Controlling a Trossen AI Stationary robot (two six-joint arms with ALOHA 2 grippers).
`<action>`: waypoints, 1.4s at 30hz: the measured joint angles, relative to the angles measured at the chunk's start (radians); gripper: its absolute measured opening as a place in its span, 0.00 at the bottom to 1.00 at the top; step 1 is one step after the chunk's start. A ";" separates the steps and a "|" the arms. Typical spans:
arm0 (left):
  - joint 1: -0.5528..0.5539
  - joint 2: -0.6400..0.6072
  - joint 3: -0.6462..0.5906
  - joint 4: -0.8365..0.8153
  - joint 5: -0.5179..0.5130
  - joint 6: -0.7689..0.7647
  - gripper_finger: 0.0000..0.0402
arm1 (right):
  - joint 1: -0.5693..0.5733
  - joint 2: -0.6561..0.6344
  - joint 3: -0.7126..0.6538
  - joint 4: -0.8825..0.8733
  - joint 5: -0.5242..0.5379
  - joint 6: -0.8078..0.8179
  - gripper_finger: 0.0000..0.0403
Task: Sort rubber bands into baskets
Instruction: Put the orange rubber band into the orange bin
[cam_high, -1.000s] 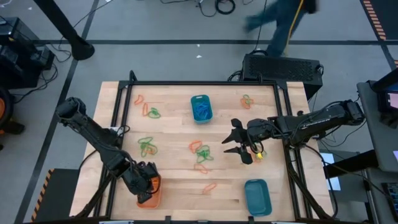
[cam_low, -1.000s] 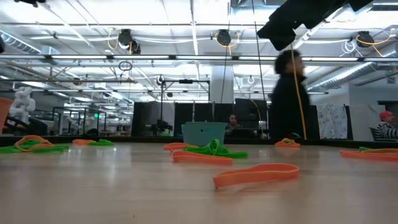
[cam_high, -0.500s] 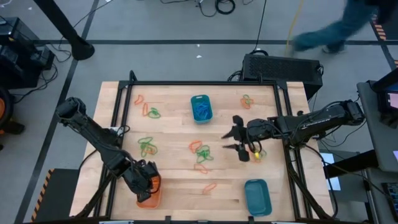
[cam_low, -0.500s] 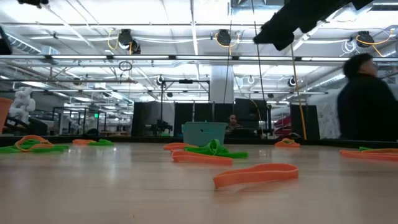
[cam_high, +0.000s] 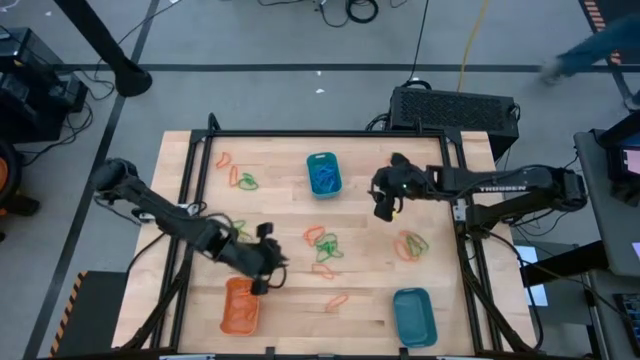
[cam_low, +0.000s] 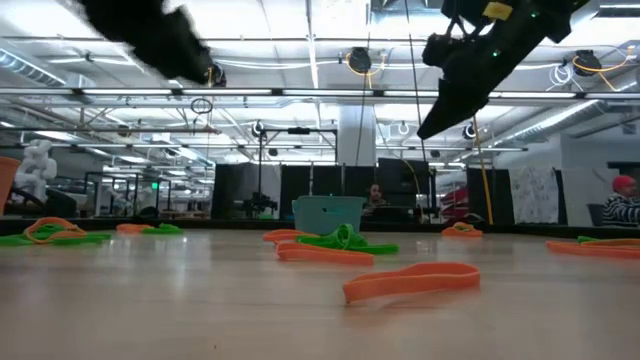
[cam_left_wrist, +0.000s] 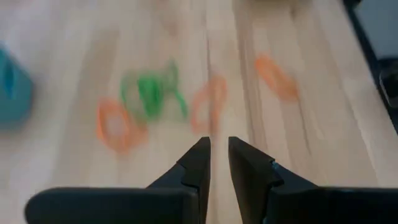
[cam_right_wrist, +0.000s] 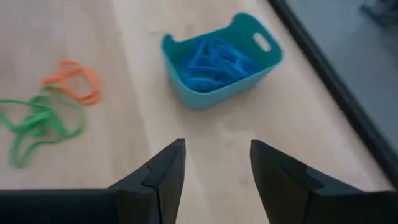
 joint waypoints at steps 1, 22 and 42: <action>0.020 0.015 0.000 0.044 0.000 0.047 0.16 | -0.008 0.004 0.000 0.002 -0.025 0.000 0.43; 0.346 0.326 0.001 0.230 0.172 0.338 0.16 | 0.048 0.093 0.001 0.036 -0.041 0.034 0.43; 0.397 0.411 0.002 0.298 0.248 0.304 0.16 | 0.067 0.141 0.000 0.036 -0.038 0.007 0.43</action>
